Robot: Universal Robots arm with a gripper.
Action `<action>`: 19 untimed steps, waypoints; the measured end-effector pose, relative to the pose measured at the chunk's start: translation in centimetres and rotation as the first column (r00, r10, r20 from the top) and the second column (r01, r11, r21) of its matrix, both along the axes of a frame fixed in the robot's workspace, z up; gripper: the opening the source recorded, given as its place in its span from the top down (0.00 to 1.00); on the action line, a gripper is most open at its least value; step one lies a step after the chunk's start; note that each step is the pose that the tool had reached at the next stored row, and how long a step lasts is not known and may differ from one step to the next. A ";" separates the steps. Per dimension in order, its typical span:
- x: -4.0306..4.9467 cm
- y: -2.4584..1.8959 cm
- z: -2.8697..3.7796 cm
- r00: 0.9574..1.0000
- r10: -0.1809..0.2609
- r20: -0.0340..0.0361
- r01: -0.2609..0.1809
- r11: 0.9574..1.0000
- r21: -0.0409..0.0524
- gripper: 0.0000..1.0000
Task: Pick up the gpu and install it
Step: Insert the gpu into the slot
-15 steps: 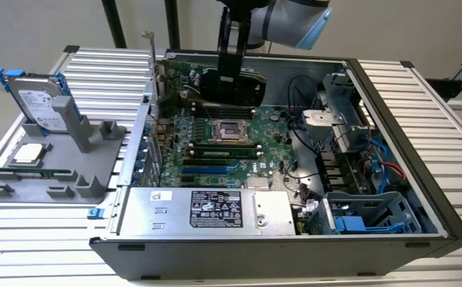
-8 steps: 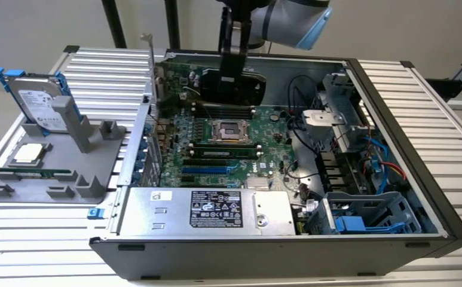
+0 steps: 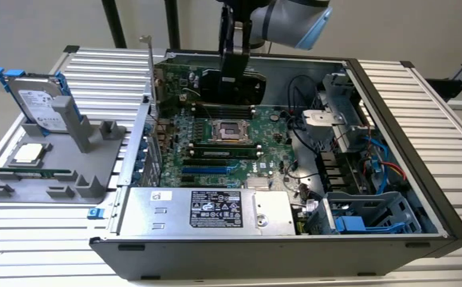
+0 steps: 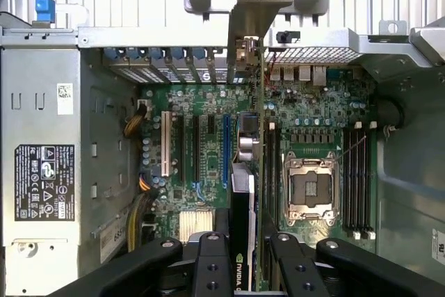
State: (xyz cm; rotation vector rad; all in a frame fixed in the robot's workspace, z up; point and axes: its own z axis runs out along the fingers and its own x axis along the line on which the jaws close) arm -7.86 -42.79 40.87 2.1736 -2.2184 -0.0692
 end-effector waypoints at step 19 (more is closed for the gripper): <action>0.38 0.00 -0.55 1.000 0.000 0.000 0.000 1.000 0.000 1.00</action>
